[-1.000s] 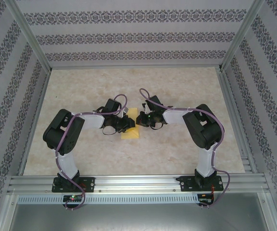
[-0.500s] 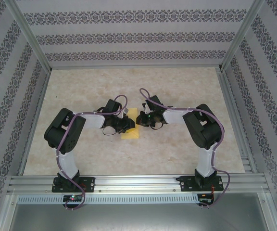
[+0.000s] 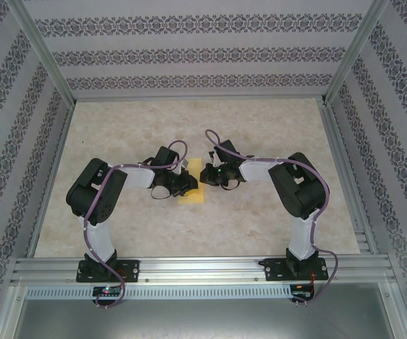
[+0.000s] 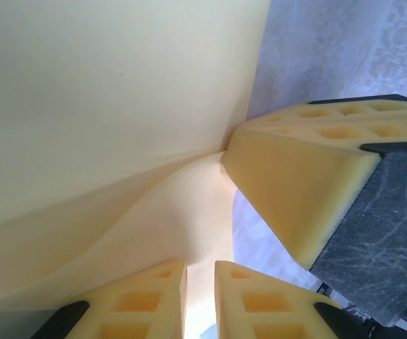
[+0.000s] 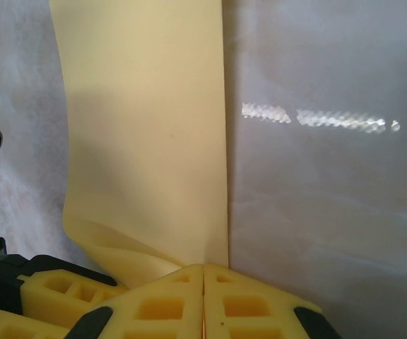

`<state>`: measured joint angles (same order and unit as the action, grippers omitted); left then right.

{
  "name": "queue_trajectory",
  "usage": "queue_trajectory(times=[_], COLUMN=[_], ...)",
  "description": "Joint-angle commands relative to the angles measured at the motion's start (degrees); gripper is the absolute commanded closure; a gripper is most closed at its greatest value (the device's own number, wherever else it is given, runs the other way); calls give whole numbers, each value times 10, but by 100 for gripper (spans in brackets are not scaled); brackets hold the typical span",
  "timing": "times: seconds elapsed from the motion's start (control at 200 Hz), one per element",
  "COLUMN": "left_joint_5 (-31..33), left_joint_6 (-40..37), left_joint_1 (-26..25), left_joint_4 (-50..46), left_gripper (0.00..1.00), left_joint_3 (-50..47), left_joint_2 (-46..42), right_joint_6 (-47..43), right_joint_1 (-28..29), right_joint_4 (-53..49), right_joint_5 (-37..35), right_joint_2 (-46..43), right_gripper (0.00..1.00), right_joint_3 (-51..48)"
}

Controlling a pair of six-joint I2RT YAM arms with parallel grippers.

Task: Fold a paper plane with a square sheet of paper (pick it up from the middle)
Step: Fold the triangle a second time at the center of the table.

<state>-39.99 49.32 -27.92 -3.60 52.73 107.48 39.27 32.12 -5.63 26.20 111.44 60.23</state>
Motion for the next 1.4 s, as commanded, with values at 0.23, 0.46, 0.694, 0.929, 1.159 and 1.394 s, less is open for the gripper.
queue_trajectory(times=[0.23, 0.46, 0.694, 0.929, 1.159, 1.394], left_joint_5=[57, 64, 63, 62, 61, 39], left_joint_6=[-10, 2, 5, 8, 7, -20], left_joint_1=[-4, -6, -6, -6, -7, -7], left_joint_4=[-92, -85, -82, -80, -84, -80], left_gripper=[85, 86, 87, 87, 87, 84], left_joint_3=[6, 1, 1, 2, 7, 36], left_joint_2=[16, 18, 18, 19, 17, 9], right_joint_6=[6, -6, -4, -5, -13, -30], right_joint_1=[-9, 3, 13, 15, 13, 14], right_joint_4=[-39, -48, -34, -28, -48, -73], right_joint_5=[-36, -19, 2, 18, -8, -20], right_joint_2=[-64, -64, -25, 0, 9, 36], right_gripper=[78, 89, 95, 96, 95, 95], right_joint_3=[12, 12, 29, 36, 37, 45])
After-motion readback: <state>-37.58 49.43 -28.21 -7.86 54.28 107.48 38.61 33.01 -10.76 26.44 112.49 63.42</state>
